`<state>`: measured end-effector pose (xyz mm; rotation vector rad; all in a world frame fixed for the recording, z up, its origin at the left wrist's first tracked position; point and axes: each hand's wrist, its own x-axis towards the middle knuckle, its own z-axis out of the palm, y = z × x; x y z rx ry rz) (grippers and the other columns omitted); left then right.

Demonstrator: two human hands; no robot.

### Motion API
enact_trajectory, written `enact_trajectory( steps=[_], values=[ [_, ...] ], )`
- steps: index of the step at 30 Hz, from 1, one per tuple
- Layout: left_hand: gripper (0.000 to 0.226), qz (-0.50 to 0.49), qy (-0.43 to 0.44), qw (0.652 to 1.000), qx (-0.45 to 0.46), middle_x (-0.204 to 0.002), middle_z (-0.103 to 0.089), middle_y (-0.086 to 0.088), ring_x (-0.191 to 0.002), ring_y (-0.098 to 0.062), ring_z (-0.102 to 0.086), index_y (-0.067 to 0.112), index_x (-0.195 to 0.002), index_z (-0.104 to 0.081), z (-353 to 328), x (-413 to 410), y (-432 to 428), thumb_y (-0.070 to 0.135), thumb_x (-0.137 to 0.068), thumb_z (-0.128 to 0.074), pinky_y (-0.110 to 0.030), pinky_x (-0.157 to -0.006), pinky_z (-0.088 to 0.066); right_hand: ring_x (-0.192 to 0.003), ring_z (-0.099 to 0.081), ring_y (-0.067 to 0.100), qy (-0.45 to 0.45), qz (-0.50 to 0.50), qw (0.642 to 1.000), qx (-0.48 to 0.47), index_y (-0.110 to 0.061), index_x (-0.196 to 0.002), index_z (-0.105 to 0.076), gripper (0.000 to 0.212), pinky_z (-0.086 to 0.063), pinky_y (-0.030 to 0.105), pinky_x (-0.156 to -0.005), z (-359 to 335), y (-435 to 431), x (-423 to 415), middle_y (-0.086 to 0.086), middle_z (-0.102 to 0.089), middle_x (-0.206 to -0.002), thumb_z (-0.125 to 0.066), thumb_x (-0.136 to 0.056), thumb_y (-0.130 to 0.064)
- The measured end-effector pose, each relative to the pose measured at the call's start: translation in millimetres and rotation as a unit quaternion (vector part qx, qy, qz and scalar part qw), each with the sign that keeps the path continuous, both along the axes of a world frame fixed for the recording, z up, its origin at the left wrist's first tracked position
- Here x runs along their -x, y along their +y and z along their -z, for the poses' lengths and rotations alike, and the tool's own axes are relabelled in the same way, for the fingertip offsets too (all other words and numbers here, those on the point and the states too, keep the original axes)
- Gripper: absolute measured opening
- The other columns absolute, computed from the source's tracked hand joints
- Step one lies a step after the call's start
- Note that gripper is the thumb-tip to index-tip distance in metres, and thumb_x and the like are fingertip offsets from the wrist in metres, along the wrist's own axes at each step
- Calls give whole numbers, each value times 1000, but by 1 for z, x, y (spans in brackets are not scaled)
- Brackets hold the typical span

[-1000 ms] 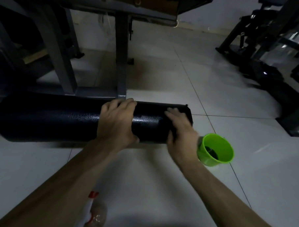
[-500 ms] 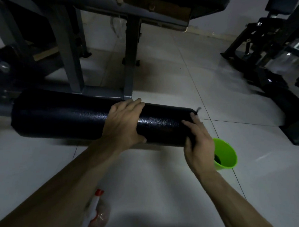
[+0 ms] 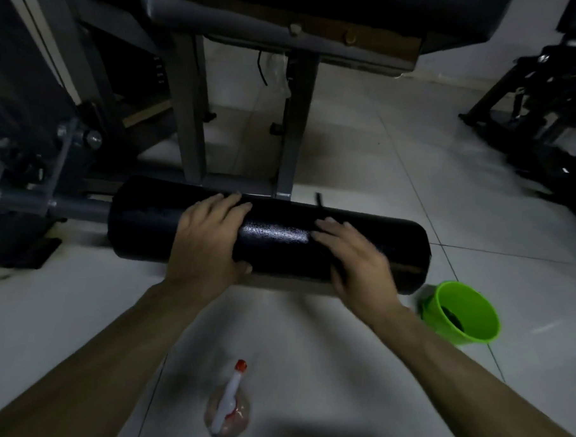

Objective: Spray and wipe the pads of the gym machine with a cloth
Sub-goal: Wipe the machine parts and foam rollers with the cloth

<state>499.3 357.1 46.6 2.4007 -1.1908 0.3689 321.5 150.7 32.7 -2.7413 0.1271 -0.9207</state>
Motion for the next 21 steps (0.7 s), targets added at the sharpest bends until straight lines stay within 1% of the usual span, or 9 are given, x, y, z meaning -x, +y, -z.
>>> enact_trajectory(
  steps=[3, 6, 10, 12, 14, 16, 18, 20, 21],
  values=[
    [110, -4, 9, 1000, 15, -149, -54, 1, -134, -29, -46, 21, -138, -59, 1, -3, 0, 37, -36, -97, -43, -109, -29, -142, -51, 20, -32, 96, 994, -29, -7, -131, -68, 59, -38, 52, -119, 3, -29, 43, 6, -60, -146, -58, -78, 18],
    [110, 0, 19, 999, 27, -150, -53, 1, -136, -28, -44, 20, -139, -58, 3, -2, -1, 36, -38, -97, -43, -111, -29, -140, -54, 23, -65, 135, 987, -55, -5, -129, -69, 61, -40, 54, -116, 8, -13, 27, 8, -62, -142, -61, -75, 22],
    [111, 4, 22, 999, 37, -155, -48, 0, -144, -25, -39, 17, -148, -50, 6, -2, 3, 37, -48, -96, -42, -118, -28, -137, -56, 28, -50, 12, 998, -29, -3, -130, -68, 56, -37, 46, -121, 8, 45, -46, 14, -62, -141, -64, -77, 16],
    [111, -12, 7, 999, 43, -158, -44, -6, -147, -29, -35, 13, -151, -44, 8, -8, 14, 38, -55, -94, -48, -119, -30, -134, -57, 31, -34, -33, 999, -12, -3, -128, -69, 52, -32, 37, -124, 2, 73, -82, 17, -64, -139, -73, -78, 9],
    [111, -55, 7, 997, 62, -162, -35, -14, -149, -37, -31, 10, -154, -40, 12, -19, 31, 42, -61, -90, -56, -118, -31, -130, -61, 34, -27, -67, 997, 0, -3, -124, -71, 49, -37, 38, -119, -3, 100, -116, 18, -66, -134, -83, -76, 0],
    [119, -99, 27, 991, 88, -165, -26, -20, -151, -41, -26, 7, -156, -34, 15, -32, 51, 48, -60, -92, -58, -118, -31, -126, -63, 35, -13, -99, 995, 15, -2, -120, -73, 41, -46, 46, -112, -8, 119, -138, 19, -68, -131, -72, -79, -1],
    [136, -127, 58, 987, 82, -167, -20, -19, -152, -40, -23, 6, -158, -27, 13, -41, 68, 55, -52, -95, -57, -119, -29, -128, -62, 34, 9, -123, 992, 28, -3, -121, -72, 44, -46, 48, -113, -15, 119, -139, 17, -68, -132, -58, -80, 2],
    [142, -154, 111, 977, 99, -166, -24, -17, -150, -39, -27, 10, -158, -25, 15, -53, 81, 59, -45, -96, -56, -119, -31, -130, -61, 31, 15, -124, 991, 38, -4, -125, -71, 50, -43, 47, -116, -16, 99, -121, 14, -66, -136, -54, -78, 5],
    [139, -162, 152, 967, 128, -161, -34, -14, -146, -36, -35, 14, -155, -30, 18, -60, 87, 60, -41, -96, -57, -116, -36, -131, -61, 28, 12, -107, 993, 37, -5, -126, -70, 53, -43, 48, -116, -16, 86, -108, 12, -65, -138, -55, -78, 8]
  ],
)
